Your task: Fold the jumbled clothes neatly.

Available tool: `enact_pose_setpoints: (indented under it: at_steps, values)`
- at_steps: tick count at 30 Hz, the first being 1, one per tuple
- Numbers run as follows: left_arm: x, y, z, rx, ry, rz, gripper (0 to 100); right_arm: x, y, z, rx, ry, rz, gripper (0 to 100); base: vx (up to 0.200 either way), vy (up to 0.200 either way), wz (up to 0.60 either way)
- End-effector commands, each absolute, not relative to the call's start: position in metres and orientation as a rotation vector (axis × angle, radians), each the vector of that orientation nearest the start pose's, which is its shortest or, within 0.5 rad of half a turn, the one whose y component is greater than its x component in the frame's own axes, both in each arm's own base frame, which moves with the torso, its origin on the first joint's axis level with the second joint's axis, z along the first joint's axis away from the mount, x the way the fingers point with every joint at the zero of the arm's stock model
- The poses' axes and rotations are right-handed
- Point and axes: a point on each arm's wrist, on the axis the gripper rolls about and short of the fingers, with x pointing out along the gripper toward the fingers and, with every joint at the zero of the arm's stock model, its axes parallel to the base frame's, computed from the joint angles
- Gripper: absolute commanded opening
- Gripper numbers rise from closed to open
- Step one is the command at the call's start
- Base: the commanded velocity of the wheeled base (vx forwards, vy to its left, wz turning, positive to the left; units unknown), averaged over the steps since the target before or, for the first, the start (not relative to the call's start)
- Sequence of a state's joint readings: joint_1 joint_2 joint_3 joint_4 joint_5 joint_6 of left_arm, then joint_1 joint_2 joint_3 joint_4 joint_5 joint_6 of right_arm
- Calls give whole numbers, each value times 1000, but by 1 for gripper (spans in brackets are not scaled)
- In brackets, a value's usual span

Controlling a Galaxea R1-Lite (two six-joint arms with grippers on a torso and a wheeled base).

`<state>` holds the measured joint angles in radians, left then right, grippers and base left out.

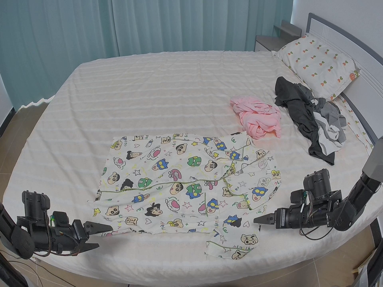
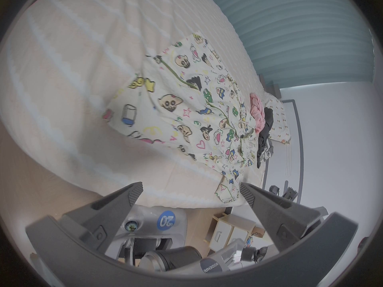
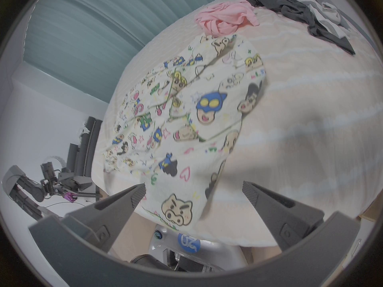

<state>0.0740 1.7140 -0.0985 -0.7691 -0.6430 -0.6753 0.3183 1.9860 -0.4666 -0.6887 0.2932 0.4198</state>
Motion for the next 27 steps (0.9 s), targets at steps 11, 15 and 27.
enact_pose_setpoints:
  at_steps: [11,15,27]
  values:
    - [185,11,33,-953,962,-174,100,258,148,1,351,1041,400,100,0,0,0]
    - [185,11,32,-954,967,-175,100,259,161,0,349,1034,405,100,0,0,0]
    - [185,11,31,-955,968,-172,100,261,188,-17,302,1009,302,0,0,0,0]
